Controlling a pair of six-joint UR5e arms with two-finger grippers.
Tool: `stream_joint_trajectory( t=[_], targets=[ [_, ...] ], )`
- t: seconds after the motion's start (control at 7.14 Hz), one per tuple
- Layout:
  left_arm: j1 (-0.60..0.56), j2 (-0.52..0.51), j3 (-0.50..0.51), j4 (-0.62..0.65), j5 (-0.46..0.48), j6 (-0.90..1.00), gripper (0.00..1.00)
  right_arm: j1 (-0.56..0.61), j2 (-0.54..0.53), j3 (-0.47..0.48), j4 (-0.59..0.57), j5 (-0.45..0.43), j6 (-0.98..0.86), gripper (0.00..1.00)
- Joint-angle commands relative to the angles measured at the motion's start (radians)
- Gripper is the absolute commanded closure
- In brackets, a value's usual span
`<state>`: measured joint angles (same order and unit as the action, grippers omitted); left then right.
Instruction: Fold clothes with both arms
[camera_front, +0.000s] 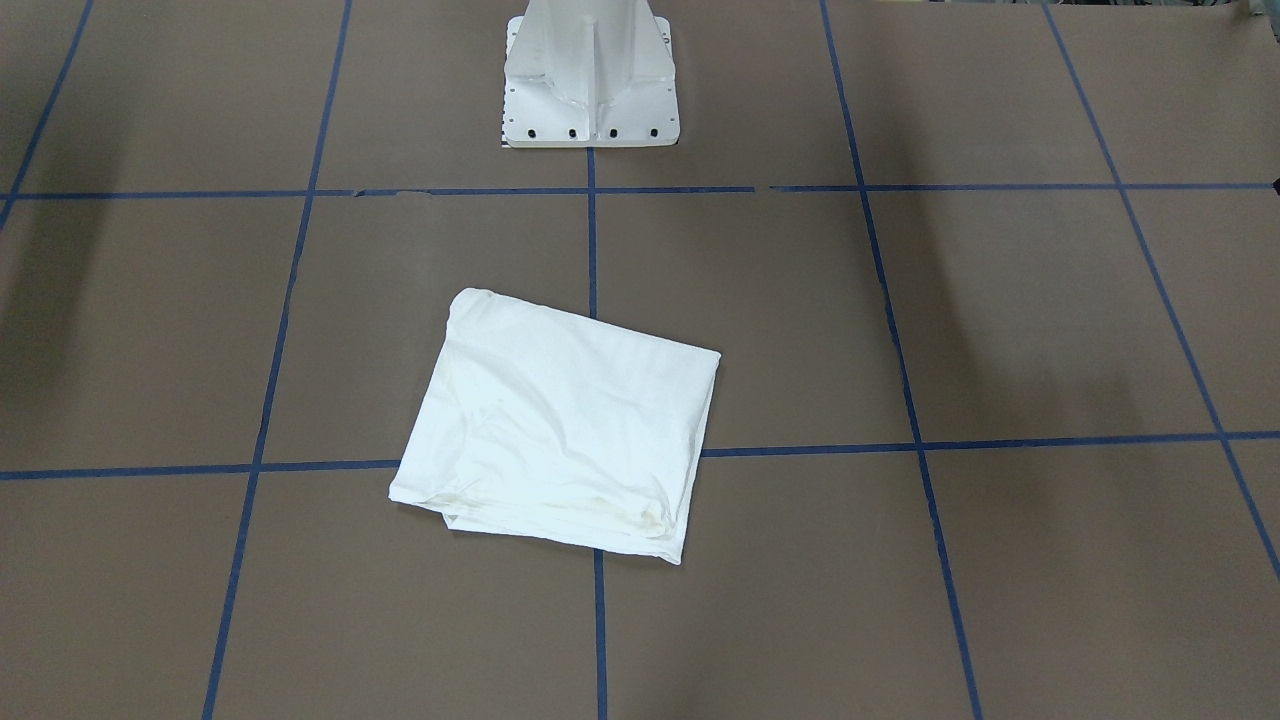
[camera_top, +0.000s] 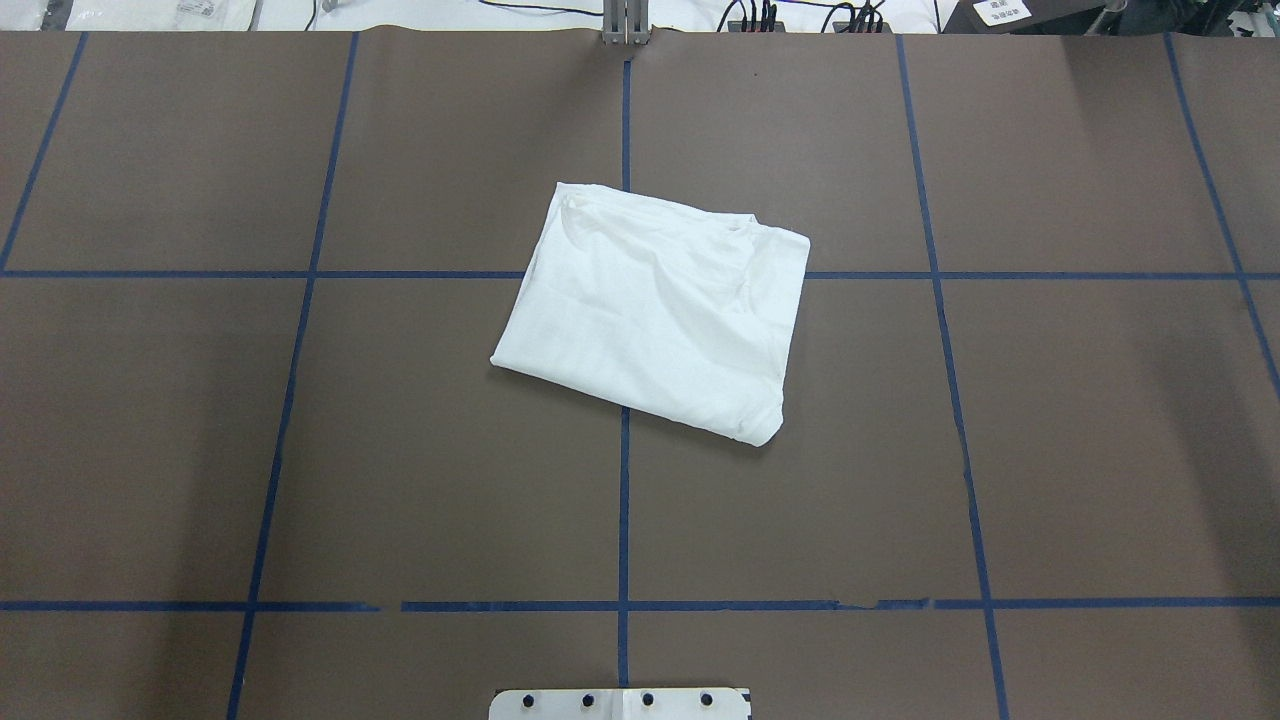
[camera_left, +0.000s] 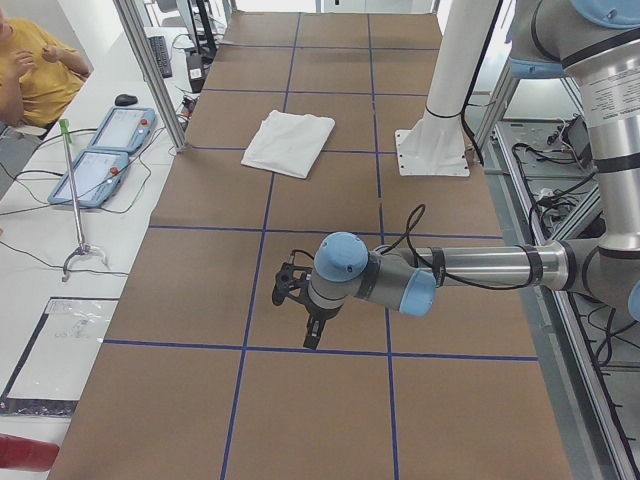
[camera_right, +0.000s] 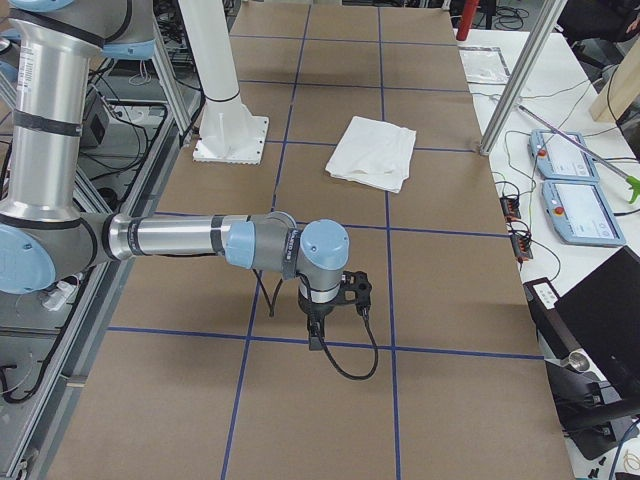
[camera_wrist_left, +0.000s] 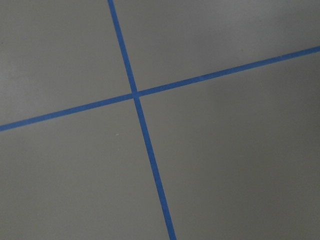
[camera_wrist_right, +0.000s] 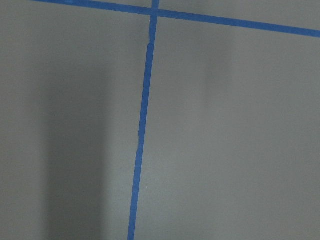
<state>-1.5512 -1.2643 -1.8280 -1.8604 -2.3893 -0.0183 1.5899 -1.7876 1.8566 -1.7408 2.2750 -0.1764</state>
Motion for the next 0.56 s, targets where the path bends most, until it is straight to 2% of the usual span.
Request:
stream_joint_trajectory(
  t=[0.0, 0.42],
  targets=[
    [0.002, -0.006, -0.004, 0.134, 0.002, 0.001, 0.00, 0.001, -0.003, -0.002, 0.003, 0.003, 0.000, 0.00],
    [0.002, -0.004, -0.007, 0.145, 0.004, 0.026, 0.00, 0.001, -0.004, -0.005, 0.003, 0.001, -0.005, 0.00]
  ],
)
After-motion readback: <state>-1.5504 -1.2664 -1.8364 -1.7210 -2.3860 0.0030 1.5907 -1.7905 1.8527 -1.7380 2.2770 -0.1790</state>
